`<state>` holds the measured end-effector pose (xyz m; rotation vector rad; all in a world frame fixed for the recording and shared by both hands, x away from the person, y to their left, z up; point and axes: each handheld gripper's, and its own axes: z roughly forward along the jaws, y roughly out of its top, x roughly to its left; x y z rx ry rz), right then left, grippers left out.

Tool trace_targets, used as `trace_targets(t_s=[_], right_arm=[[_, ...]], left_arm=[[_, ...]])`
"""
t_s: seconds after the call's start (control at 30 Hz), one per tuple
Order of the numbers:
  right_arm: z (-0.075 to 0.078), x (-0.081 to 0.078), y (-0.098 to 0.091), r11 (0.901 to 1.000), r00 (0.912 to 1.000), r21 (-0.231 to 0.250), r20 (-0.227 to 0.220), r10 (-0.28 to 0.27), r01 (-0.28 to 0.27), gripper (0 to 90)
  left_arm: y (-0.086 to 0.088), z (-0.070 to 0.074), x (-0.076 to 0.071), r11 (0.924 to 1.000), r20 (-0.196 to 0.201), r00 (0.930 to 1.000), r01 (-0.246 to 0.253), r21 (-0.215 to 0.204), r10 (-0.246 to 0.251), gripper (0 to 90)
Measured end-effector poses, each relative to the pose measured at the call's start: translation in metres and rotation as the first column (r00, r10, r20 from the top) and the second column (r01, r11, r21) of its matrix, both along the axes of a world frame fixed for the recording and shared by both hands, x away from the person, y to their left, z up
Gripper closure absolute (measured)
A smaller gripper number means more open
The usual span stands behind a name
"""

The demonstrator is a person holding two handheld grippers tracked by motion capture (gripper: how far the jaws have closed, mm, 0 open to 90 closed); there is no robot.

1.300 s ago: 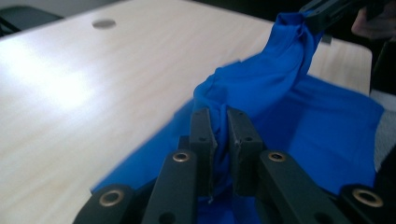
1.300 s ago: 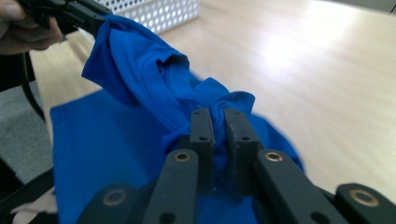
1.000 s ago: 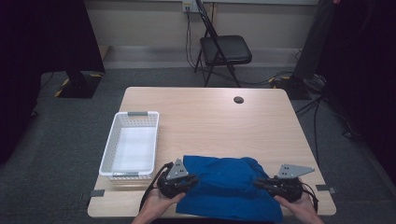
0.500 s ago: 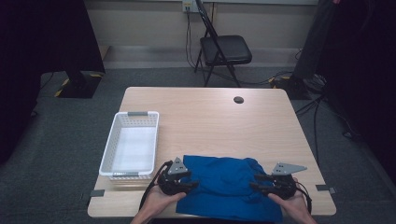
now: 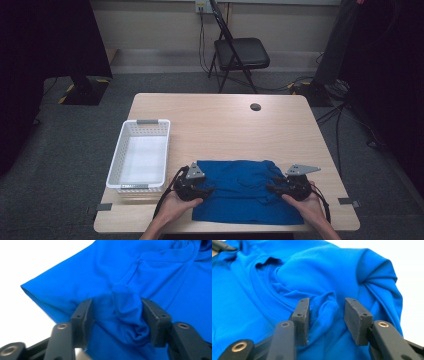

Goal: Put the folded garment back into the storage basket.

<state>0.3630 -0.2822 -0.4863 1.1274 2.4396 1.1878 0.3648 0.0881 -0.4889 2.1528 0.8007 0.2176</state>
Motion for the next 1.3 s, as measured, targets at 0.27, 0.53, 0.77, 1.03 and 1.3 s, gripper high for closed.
trace_targets(t_s=[0.27, 0.53, 0.77, 1.03, 1.3], right_arm=[[0.003, 0.014, -0.004, 0.9986, 0.9986, -0.020, -0.019, -0.050, 0.050, 46.4], [0.031, 0.009, -0.019, 0.9961, 0.9972, 0.083, 0.065, -0.035, 0.030, 64.0], [0.031, 0.019, -0.003, 0.9977, 0.9986, 0.068, 0.053, 0.000, -0.003, 70.9], [0.015, 0.012, -0.010, 0.9995, 0.9997, 0.031, 0.024, 0.003, -0.004, 64.3], [0.008, 0.010, -0.004, 0.9996, 0.9997, -0.016, 0.011, 0.022, -0.022, 62.8]], left_arm=[[-0.005, 0.005, 0.008, 0.9997, -0.033, 0.9994, -0.009, 0.023, 0.010, 38.1], [0.004, 0.042, -0.004, 0.9977, 0.072, 0.9968, 0.039, -0.055, -0.035, 46.9], [-0.024, 0.043, 0.018, 0.9914, 0.056, 0.9969, 0.061, -0.115, -0.055, 60.8], [-0.053, 0.011, 0.032, 0.9967, -0.003, 0.9985, 0.055, -0.059, -0.055, 56.0], [-0.065, 0.000, 0.027, 0.9972, 0.040, 0.9965, 0.072, 0.020, -0.073, 53.5]])
